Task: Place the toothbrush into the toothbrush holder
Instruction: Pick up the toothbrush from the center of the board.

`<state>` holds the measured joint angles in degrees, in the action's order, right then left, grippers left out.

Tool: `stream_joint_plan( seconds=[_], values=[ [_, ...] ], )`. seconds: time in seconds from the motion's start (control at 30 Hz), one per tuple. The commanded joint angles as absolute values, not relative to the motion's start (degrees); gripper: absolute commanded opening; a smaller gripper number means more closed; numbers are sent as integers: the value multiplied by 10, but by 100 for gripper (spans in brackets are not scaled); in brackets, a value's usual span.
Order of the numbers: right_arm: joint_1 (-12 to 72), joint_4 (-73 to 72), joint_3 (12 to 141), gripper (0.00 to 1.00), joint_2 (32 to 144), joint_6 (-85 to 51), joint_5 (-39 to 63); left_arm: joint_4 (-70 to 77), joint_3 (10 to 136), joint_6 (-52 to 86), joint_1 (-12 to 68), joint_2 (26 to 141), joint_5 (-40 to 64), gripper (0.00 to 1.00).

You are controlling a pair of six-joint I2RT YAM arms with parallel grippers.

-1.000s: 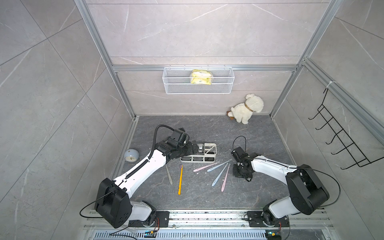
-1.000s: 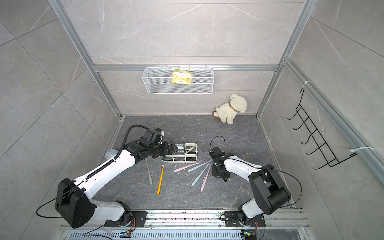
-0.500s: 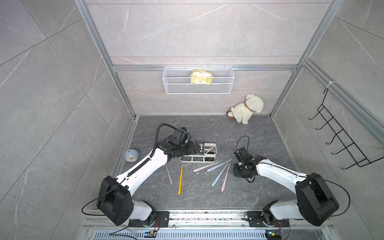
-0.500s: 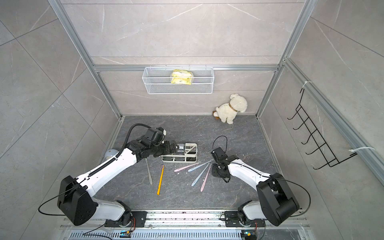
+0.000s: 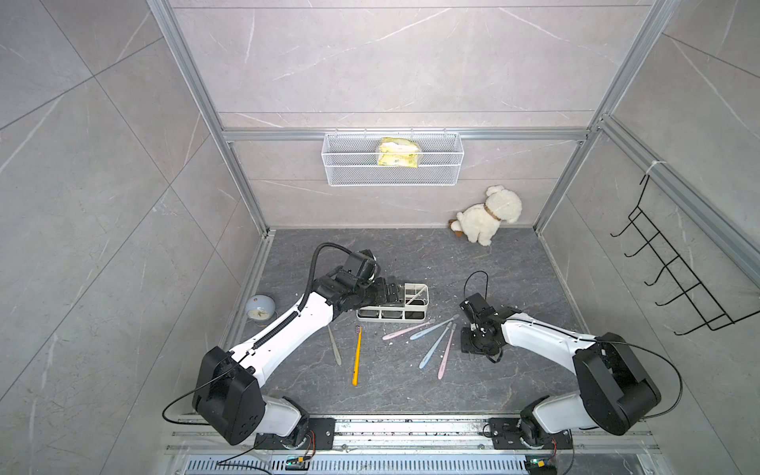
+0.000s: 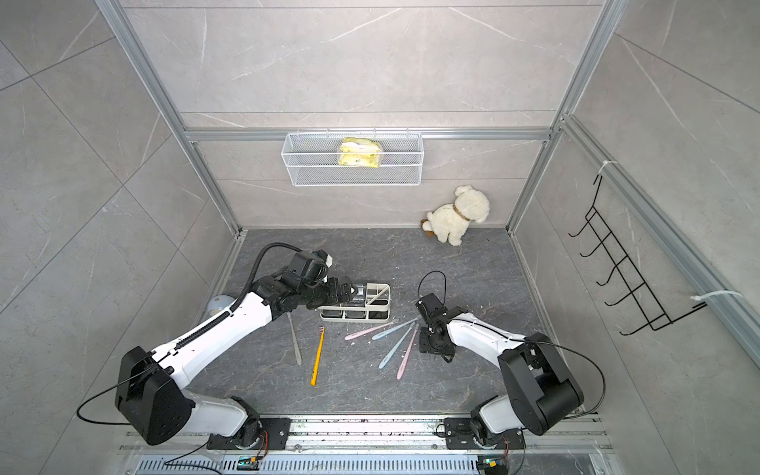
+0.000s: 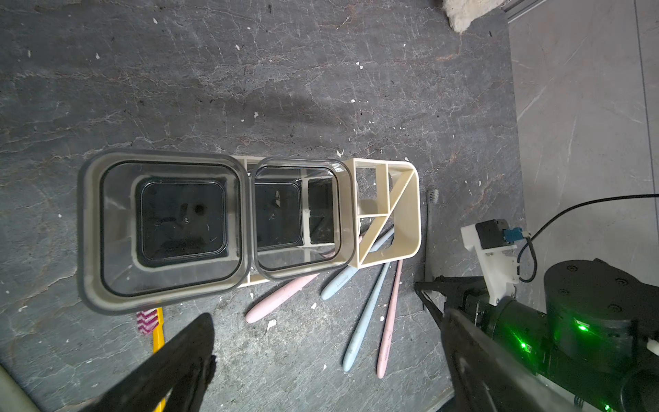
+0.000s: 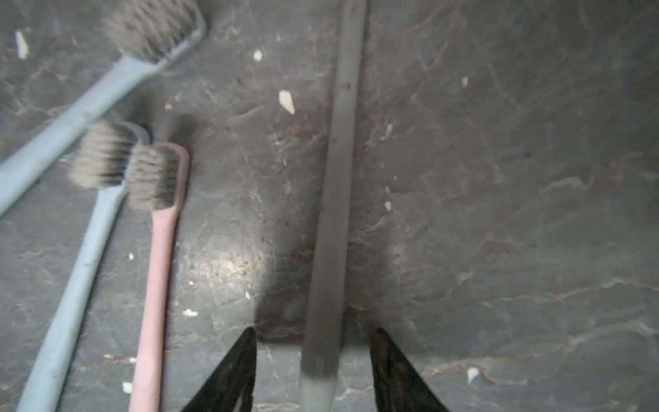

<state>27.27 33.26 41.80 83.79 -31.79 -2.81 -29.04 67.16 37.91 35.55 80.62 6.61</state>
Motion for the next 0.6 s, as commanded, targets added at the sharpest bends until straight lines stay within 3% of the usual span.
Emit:
stream_joint_plan(
  seconds=[0.0,0.23,0.57],
  values=[
    [271,348,411,38,839,-319,-42,-274,679,367,358,808,78,99],
    [271,352,398,14,848,-323,-50,-295,672,378,358,802,56,99],
    [271,317,380,13,803,-345,7,-327,687,383,366,798,31,99]
  ],
)
